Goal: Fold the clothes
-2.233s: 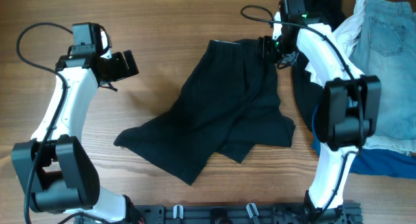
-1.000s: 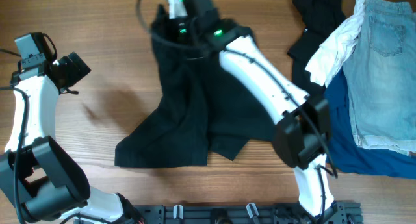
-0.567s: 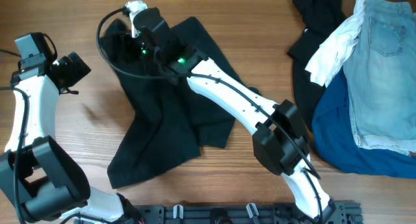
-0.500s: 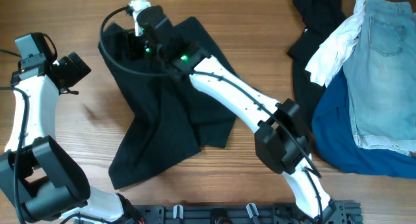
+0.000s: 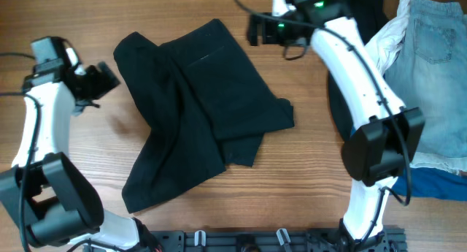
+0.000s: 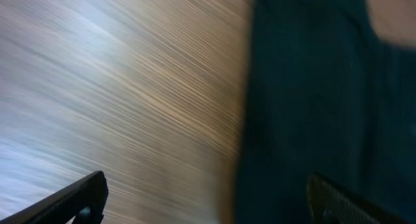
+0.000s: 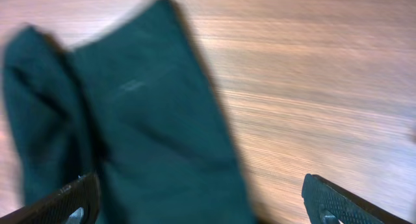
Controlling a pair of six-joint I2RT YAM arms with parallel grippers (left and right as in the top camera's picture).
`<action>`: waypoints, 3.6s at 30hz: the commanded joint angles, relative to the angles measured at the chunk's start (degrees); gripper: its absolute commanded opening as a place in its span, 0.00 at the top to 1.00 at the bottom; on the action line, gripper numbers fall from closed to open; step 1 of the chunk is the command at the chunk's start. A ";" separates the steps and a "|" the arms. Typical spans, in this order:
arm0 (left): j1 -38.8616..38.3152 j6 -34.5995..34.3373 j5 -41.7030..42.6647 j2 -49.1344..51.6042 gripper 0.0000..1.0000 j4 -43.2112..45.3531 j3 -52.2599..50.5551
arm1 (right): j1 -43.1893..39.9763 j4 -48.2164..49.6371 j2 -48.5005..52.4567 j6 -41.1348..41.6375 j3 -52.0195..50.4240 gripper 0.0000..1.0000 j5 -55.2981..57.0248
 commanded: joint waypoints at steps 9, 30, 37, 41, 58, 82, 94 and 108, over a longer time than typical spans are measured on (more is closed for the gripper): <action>-23.76 1.46 4.20 -0.31 0.03 -2.36 1.01 | -3.08 5.66 0.61 -7.98 -16.74 0.00 -1.57; -41.40 -11.15 -9.07 10.60 0.12 -5.55 1.36 | -3.19 8.70 0.68 -7.21 -19.04 0.00 -0.17; -41.42 -11.15 -8.85 10.62 0.26 -6.88 1.46 | -3.19 9.03 0.68 -7.13 -19.04 0.00 -0.22; -41.46 -11.17 -7.82 10.62 0.42 -6.86 1.46 | -3.19 8.96 0.68 -7.13 -19.04 0.01 -0.24; -40.74 -7.67 -10.51 12.96 0.96 -6.88 1.22 | -3.17 9.53 0.68 -7.21 -19.04 0.02 -0.24; -0.02 -8.55 -22.32 -2.32 0.96 -38.27 9.73 | -2.47 10.60 0.68 -11.72 -19.04 0.10 -10.82; 16.92 -23.32 -16.68 -2.34 0.96 -25.73 -0.59 | -0.22 13.79 0.81 -13.40 -19.04 0.10 -10.80; 11.67 -13.84 4.20 -3.39 0.20 -15.39 -0.61 | 7.26 26.40 6.21 -9.60 -19.04 0.17 -5.44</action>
